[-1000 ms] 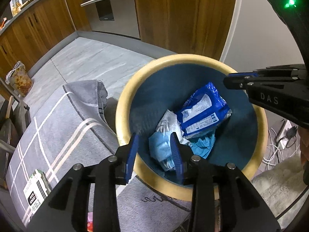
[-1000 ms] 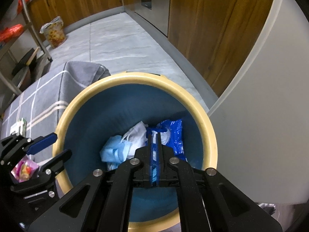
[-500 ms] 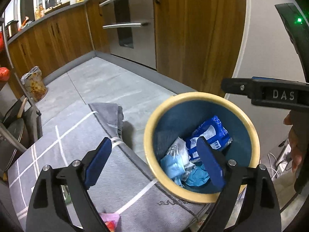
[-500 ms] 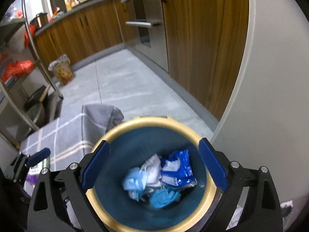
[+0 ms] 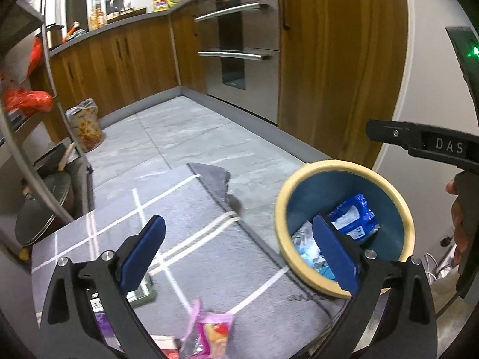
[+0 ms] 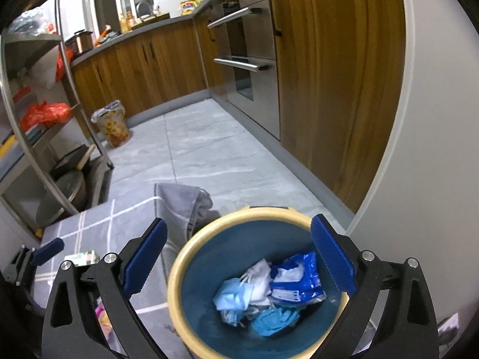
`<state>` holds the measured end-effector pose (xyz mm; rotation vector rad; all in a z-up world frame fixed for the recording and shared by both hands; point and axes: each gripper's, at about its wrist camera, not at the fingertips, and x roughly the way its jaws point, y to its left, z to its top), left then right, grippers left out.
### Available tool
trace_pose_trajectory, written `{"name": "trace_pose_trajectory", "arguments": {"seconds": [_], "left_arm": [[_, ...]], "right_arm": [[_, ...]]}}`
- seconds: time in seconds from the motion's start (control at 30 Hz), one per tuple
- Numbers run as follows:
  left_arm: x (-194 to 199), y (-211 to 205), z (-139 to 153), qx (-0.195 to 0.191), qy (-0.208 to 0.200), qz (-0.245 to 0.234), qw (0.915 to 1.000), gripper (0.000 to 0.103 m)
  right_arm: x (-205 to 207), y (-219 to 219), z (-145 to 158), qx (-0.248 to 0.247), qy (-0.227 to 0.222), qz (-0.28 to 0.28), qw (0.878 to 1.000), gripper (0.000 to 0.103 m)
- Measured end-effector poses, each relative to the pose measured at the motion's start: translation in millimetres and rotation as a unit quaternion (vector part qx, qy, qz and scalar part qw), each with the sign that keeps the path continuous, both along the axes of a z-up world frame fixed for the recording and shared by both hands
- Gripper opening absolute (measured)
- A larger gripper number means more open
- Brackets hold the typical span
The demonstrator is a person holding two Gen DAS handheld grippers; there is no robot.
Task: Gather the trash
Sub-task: 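Move both tools back over the remaining trash on the mat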
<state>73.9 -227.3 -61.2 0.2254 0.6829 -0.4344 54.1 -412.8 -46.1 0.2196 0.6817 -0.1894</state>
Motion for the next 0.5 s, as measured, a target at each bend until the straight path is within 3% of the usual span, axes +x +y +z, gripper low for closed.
{"name": "trace_pose_trajectory", "arguments": {"seconds": [0.33, 0.5], "left_arm": [[-1, 46, 4, -0.002, -0.004, 0.047, 0.9989, 0.097], [-1, 75, 1, 0.002, 0.002, 0.078, 0.9969, 0.097]], "right_arm": [[9, 37, -1, 0.002, 0.002, 0.034, 0.999, 0.096], [16, 55, -11, 0.030, 0.020, 0.037, 0.999, 0.096]]}}
